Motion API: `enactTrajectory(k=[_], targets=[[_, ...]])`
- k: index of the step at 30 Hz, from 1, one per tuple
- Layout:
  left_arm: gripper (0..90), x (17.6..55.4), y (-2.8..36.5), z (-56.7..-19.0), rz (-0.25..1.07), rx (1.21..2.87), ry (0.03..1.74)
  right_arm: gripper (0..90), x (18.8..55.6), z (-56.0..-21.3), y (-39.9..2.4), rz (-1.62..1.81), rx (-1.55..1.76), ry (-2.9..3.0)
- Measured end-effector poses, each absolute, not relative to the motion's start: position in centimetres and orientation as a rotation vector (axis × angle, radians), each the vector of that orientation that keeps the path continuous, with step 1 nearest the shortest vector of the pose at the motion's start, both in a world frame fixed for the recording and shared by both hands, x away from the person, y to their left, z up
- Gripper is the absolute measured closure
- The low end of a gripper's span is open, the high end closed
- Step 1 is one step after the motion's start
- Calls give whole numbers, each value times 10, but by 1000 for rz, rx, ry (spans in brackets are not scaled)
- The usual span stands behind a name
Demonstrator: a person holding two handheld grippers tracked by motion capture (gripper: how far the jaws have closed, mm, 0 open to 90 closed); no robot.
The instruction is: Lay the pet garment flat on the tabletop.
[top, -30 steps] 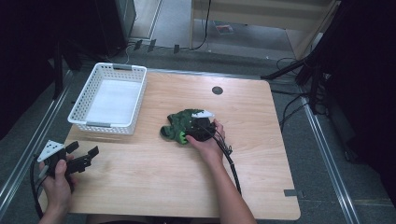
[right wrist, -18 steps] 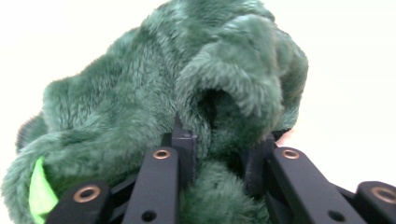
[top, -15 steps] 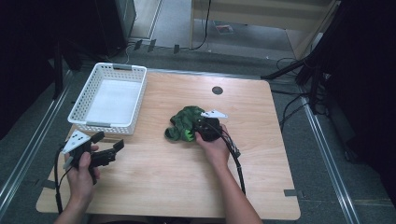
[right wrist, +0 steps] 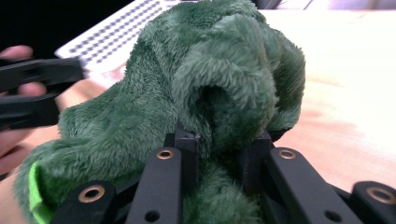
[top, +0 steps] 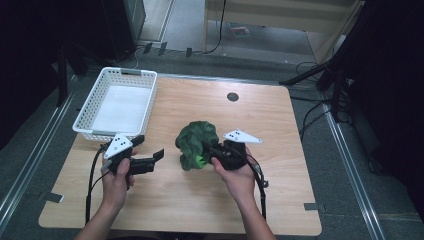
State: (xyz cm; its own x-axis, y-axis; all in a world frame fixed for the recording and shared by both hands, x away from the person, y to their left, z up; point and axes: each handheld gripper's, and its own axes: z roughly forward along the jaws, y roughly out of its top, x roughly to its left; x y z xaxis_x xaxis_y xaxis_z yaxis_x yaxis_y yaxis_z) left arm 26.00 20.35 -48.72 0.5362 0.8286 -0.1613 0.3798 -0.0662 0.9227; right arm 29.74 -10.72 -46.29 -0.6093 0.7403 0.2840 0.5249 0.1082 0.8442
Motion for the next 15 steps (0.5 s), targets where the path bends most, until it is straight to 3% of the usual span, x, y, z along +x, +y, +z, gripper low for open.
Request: enactTrajectory(k=[2,5,6,11,15], targets=[[124,259,206,-490,505,1670,1027,669,286,-468,-109,1492,1279,2163],[127,259,208,-499,490,1670,1047,369,285,-487,-110,1320,1277,2158],[127,259,208,-502,487,1678,1058,342,286,-489,-115,1281,1316,2142],[131,258,203,-507,473,1705,1051,364,281,-471,-145,1369,1340,2032],[133,260,199,-509,460,1725,1054,385,265,-469,-137,1432,1185,2154]])
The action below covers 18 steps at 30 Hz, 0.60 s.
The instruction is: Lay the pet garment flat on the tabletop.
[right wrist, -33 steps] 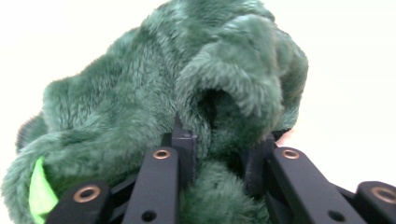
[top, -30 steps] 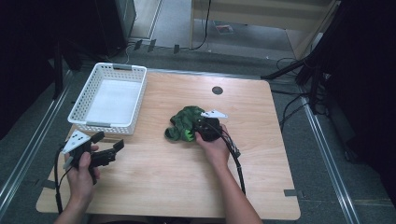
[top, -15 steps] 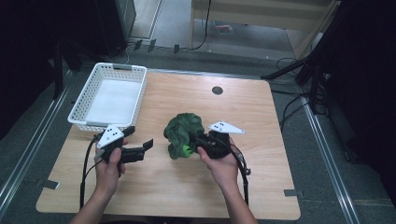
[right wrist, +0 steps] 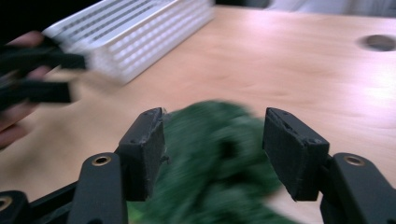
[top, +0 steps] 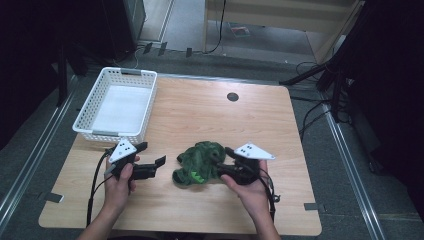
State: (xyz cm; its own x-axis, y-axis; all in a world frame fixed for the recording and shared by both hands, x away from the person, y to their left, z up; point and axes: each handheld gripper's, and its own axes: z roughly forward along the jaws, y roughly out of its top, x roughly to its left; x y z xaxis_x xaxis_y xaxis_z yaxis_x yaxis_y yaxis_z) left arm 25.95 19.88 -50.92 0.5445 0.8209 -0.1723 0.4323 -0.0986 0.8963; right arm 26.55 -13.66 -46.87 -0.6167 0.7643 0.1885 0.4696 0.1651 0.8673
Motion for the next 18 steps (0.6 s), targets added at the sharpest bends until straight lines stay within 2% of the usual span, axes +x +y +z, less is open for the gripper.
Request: enactTrajectory(k=[4,6,8,10,11,12,13,14,15,18], targets=[[134,261,195,-515,461,1754,1077,270,246,-481,-107,1337,1071,2310],[134,261,193,-519,453,1771,1083,289,238,-487,-95,1278,1034,2346],[134,262,190,-523,433,1801,1079,366,234,-493,-86,1229,1017,2355],[148,263,186,-528,378,1837,1057,531,234,-499,-82,1184,1005,2390],[164,265,184,-530,324,1848,1028,634,235,-501,-81,1174,1002,2401],[168,265,183,-532,265,1847,1000,697,235,-502,-82,1177,1006,2392],[177,266,183,-533,216,1846,974,809,236,-502,-84,1196,1016,2388],[193,266,182,-534,183,1841,956,865,238,-500,-86,1226,1021,2390],[218,266,181,-534,166,1846,950,900,240,-496,-89,1260,1029,2377],[322,266,172,-536,119,1907,915,900,251,-480,-98,1337,1066,2325]])
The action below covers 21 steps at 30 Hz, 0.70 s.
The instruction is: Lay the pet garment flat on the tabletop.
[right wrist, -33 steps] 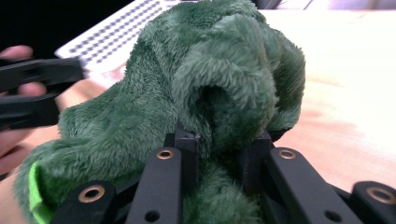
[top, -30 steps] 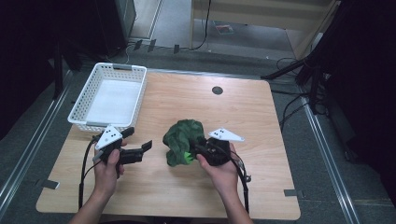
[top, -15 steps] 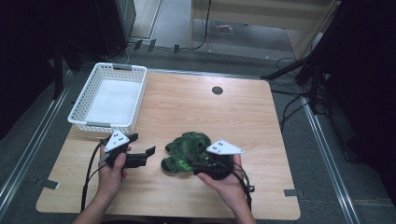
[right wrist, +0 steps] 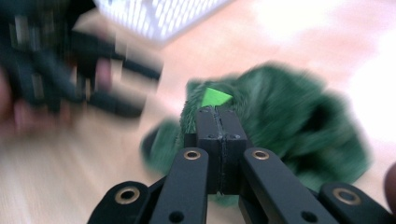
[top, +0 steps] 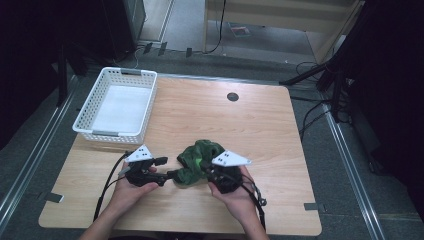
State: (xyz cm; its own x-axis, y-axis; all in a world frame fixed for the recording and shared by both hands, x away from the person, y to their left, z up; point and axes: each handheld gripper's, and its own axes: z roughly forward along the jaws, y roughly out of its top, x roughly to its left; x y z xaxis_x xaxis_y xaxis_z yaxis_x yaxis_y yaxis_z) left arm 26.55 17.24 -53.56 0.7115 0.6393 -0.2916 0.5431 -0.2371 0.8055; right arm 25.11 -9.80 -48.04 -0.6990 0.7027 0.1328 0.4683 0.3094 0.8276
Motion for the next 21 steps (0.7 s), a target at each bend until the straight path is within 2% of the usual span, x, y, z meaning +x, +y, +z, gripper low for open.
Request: enactTrajectory(k=[4,7,13,16,18,21], targets=[[381,263,159,-541,113,2005,883,900,274,-448,-101,1428,1103,2231],[466,262,153,-544,124,2027,882,900,299,-429,-93,1437,1102,2203],[613,259,148,-547,144,2062,858,900,375,-426,-83,1341,1201,2076],[668,259,148,-548,136,2066,852,631,397,-428,-90,1341,1312,1956],[691,259,148,-549,133,2066,850,546,394,-425,-95,1402,1310,1964],[724,259,148,-550,130,2061,849,497,375,-428,-104,1457,1261,1997]])
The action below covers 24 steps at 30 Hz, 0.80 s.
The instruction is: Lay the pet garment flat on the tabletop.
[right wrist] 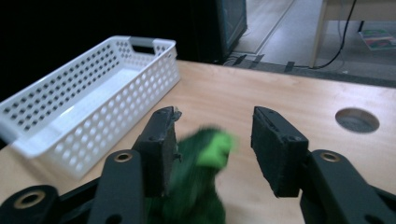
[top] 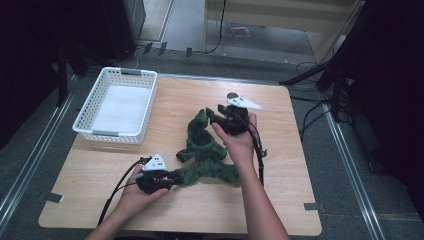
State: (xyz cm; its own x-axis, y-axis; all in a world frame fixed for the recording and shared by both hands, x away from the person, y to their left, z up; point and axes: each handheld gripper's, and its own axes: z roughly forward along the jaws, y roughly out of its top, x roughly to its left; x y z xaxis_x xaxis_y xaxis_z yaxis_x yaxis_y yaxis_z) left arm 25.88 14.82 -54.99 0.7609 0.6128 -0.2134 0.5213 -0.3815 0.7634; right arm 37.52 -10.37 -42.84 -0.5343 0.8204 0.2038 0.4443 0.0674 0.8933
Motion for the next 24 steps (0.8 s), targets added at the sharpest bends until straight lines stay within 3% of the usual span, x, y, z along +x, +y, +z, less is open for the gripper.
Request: enactTrajectory(k=[5,10,15,20,24], targets=[[782,258,147,-550,124,2062,850,436,339,-468,-125,1388,1273,2074],[838,258,147,-550,106,2073,837,446,319,-517,-152,1333,1415,2117],[882,260,147,-550,92,2076,839,472,306,-535,-159,1283,1441,2148],[896,260,150,-550,86,2069,852,523,295,-545,-146,1177,1354,2190],[900,259,154,-548,82,2083,839,638,284,-548,-146,1183,1374,2148]])
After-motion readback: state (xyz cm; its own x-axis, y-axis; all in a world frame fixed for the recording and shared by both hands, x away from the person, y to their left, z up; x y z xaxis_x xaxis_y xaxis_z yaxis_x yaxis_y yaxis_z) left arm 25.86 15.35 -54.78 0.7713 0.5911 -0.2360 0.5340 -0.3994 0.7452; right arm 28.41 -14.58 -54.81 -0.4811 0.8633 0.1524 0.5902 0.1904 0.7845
